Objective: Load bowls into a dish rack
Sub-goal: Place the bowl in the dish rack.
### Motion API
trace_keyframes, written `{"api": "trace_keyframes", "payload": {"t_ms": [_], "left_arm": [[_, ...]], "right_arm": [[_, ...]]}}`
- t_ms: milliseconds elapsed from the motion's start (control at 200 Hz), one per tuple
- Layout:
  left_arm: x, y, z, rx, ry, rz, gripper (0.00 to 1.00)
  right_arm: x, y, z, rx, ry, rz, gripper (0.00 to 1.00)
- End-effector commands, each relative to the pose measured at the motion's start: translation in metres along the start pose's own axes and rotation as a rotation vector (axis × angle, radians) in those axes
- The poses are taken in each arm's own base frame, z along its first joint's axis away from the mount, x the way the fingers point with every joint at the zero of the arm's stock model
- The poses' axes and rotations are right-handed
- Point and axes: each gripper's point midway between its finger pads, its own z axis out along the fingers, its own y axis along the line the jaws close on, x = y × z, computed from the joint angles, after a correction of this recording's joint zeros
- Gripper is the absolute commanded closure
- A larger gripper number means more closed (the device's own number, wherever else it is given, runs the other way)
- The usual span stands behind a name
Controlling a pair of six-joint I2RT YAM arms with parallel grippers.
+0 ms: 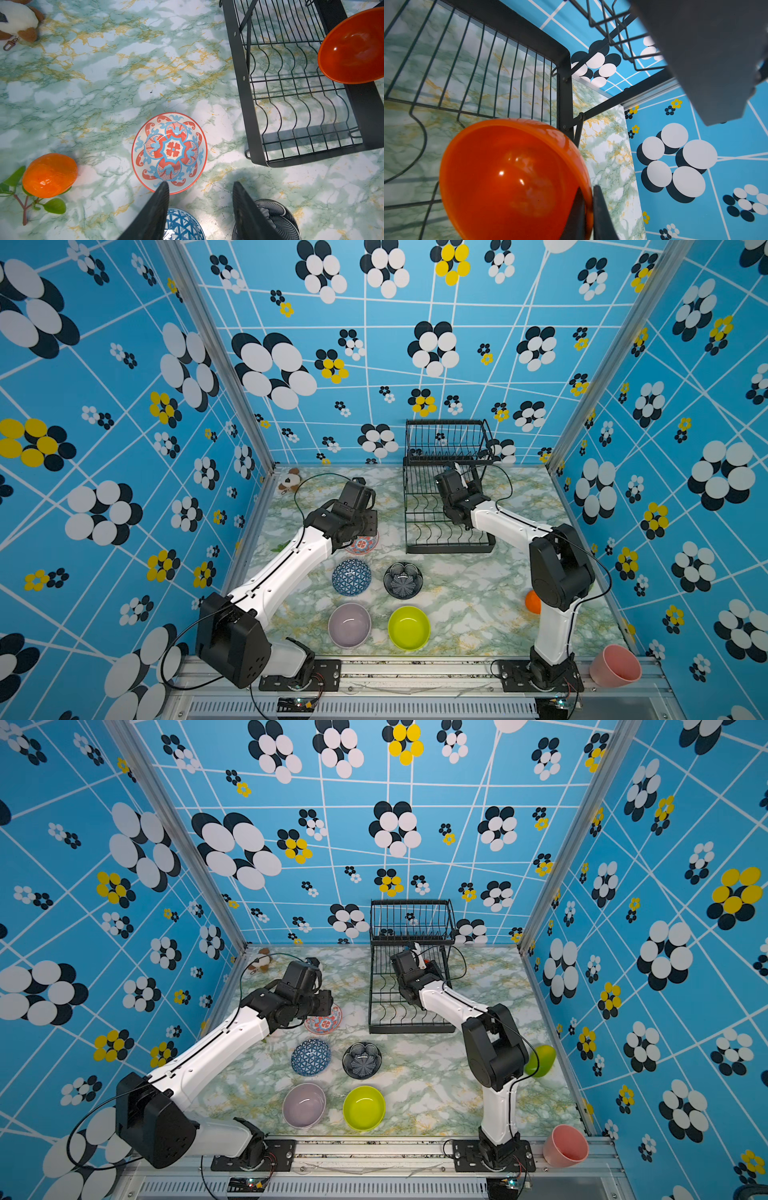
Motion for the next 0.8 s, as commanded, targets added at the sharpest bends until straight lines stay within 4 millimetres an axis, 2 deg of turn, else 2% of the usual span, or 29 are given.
{"api": "trace_keyframes", "payload": {"t_ms": [0,795], "left_arm": [[0.005,0.002,0.001,-0.018,0.004,0.024,0.48],[0.007,0.002,0.002,-0.025,0.012,0.036,0.48]], "right_arm": [[-0.006,-0.001,0.002,0.067,-0.017,-0.008,1.00],[-0.006,0.008,0.022,0.227,-0.023,-0.129,1.00]]}}
